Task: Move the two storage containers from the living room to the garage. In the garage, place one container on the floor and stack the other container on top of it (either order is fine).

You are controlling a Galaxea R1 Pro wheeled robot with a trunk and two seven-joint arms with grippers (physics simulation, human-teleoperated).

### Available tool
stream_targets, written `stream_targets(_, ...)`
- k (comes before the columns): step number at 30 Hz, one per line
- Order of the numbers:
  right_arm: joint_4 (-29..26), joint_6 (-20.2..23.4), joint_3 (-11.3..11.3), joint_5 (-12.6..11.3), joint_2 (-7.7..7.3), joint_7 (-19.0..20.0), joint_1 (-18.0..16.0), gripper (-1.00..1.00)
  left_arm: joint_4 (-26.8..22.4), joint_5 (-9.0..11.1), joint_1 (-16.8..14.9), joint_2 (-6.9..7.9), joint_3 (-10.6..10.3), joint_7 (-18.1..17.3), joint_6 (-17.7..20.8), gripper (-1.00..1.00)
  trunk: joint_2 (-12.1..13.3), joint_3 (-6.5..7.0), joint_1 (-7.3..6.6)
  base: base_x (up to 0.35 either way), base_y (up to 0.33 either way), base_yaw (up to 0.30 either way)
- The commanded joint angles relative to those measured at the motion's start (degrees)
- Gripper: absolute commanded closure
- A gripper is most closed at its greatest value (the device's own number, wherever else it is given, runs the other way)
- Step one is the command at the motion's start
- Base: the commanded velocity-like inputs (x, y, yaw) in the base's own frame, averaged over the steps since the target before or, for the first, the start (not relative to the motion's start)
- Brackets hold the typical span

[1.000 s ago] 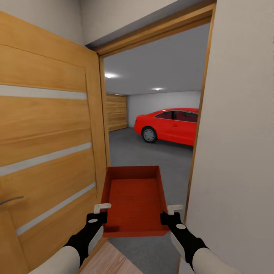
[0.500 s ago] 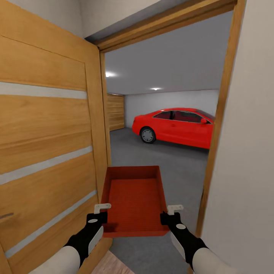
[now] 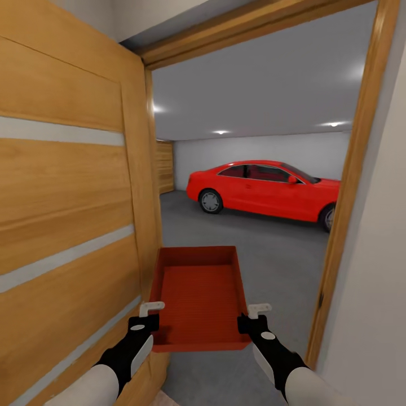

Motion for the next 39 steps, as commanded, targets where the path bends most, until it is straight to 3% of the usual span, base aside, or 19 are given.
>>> stream_targets(1, 0.2, -0.1, -0.3, -2.4, -0.06, 0.0, 0.0, 1.0, -0.3, 0.1, 0.0, 0.93, 3.0, 0.5, -1.1, 1.0, 0.0, 0.0, 0.05, 0.245, 0.245, -0.275)
stream_targets(18, 0.2, -0.1, -0.4, -2.4, -0.06, 0.0, 0.0, 1.0, 0.0, 0.0, 0.0, 0.93, 3.0, 0.5, -1.1, 1.0, 0.0, 0.44, 0.05, 0.244, 0.243, -0.276)
stream_targets(39, 0.2, -0.1, -0.4, -2.4, -0.06, 0.1, 0.0, 1.0, 0.4, -0.1, 0.0, 0.92, 3.0, 0.4, -1.2, 1.0, 0.0, 0.79, 0.05, 0.012, 0.012, -0.26)
